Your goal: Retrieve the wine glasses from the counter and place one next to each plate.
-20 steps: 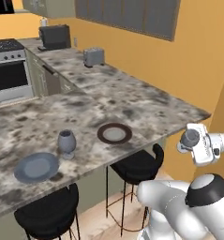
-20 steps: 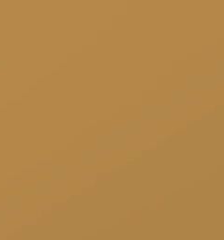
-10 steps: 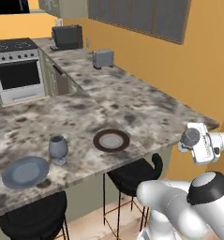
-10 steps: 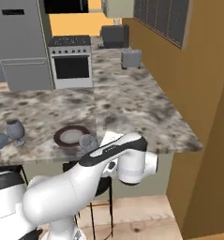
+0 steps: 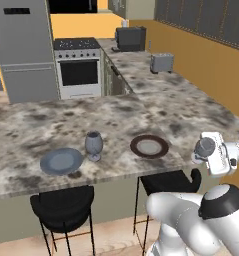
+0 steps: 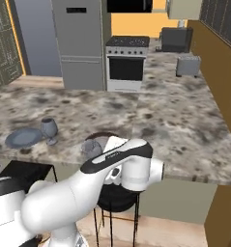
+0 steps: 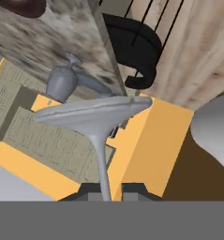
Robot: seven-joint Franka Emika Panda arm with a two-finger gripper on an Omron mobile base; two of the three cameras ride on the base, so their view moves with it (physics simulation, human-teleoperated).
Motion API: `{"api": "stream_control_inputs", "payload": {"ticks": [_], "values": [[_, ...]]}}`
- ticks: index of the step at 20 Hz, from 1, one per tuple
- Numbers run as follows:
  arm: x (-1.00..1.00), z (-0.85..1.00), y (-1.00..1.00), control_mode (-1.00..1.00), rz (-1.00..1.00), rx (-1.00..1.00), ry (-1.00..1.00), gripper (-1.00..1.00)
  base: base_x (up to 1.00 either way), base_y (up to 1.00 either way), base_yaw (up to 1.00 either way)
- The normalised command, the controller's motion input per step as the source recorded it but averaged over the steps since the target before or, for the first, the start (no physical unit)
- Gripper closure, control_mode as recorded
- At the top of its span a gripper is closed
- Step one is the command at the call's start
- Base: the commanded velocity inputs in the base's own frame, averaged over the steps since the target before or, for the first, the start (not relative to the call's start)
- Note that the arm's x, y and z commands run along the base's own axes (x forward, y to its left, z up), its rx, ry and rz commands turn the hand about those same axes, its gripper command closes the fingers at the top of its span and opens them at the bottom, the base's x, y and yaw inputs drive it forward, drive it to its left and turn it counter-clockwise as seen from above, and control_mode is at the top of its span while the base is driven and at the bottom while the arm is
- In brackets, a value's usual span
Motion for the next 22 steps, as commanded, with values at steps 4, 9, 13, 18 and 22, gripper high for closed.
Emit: {"api": "stream_control_inputs", "payload": {"ticks": [4, 9, 13, 18, 22], "values": [[0.0, 0.0, 0.0, 1.0, 0.0, 0.0, 0.0, 1.0, 0.85, -0.09, 0.11], [0.0, 0.0, 0.0, 1.0, 0.0, 0.0, 0.0, 1.0, 0.62, -0.21, 0.11], [0.17, 0.0, -0.47, -1.0, 0.04, 0.05, 0.1, 1.0, 0.07, -0.11, 0.02], [0.5, -0.01, -0.56, -1.0, 0.04, 0.02, 0.27, 1.0, 0.0, 0.0, 0.0], [0.54, -0.01, -0.27, -1.0, 0.0, 0.0, 0.18, 1.0, 0.0, 0.0, 0.0]]}}
